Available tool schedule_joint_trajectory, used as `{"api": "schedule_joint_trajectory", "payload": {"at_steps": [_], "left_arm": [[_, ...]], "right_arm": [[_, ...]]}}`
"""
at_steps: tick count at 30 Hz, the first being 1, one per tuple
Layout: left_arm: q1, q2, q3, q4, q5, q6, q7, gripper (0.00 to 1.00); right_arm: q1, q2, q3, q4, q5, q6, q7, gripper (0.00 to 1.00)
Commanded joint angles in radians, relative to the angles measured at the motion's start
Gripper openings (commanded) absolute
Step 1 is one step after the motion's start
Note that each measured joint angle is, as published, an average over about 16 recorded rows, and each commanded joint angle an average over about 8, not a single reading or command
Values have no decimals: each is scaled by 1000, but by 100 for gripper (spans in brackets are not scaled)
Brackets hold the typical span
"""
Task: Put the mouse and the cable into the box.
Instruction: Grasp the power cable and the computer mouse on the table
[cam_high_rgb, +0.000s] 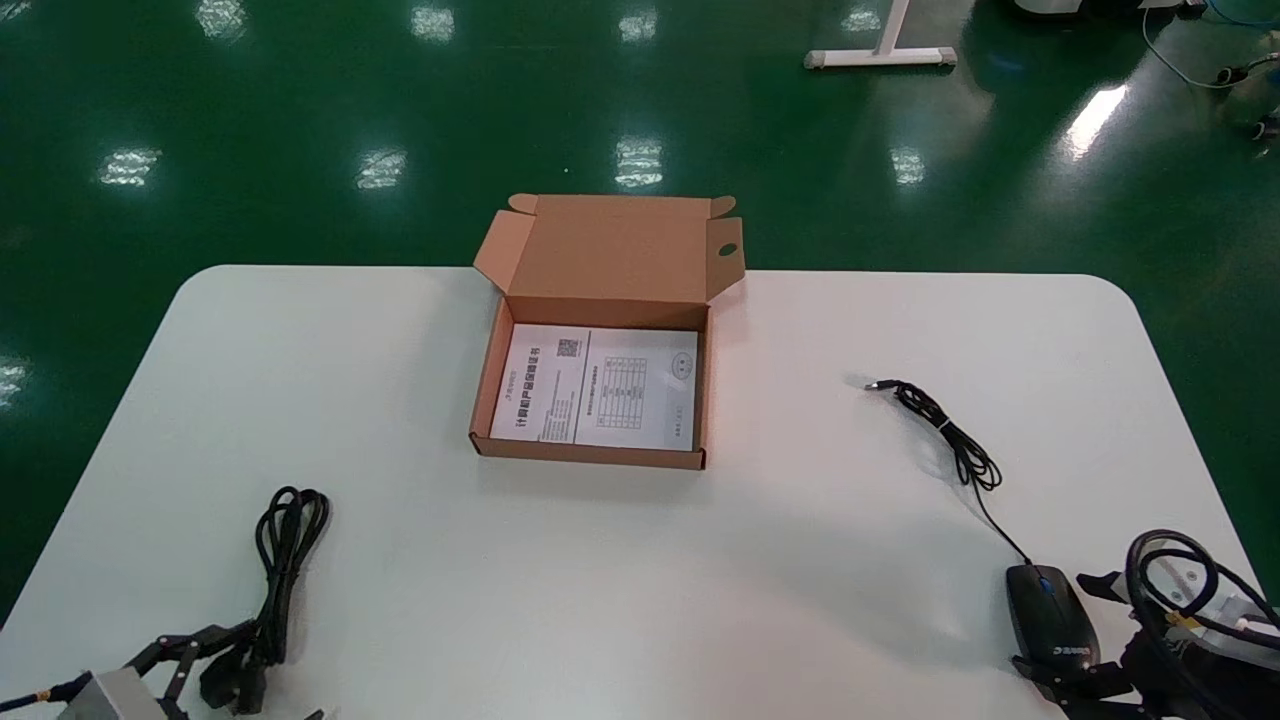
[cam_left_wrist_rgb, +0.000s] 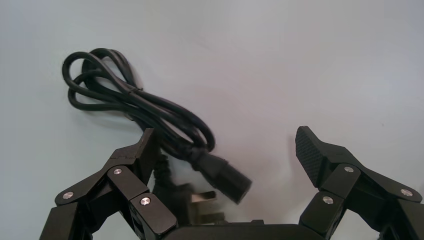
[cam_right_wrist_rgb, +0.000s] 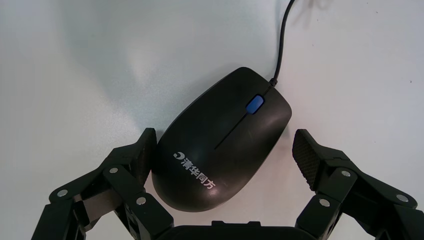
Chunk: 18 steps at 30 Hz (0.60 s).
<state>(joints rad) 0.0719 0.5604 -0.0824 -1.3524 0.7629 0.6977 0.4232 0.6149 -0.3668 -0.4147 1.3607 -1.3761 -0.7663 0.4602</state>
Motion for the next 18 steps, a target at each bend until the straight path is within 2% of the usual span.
{"api": "schedule_joint_trajectory", "payload": {"at_steps": [1,18], "left_arm": [[4,7,-15,-1,-8,-5,11,100],[28,26,-46,-2,-5,-57,36,100]], "right_arm": [[-1,0,0,0,0,1,1,100],[-26,17,9,1,23,13,2,100]]}}
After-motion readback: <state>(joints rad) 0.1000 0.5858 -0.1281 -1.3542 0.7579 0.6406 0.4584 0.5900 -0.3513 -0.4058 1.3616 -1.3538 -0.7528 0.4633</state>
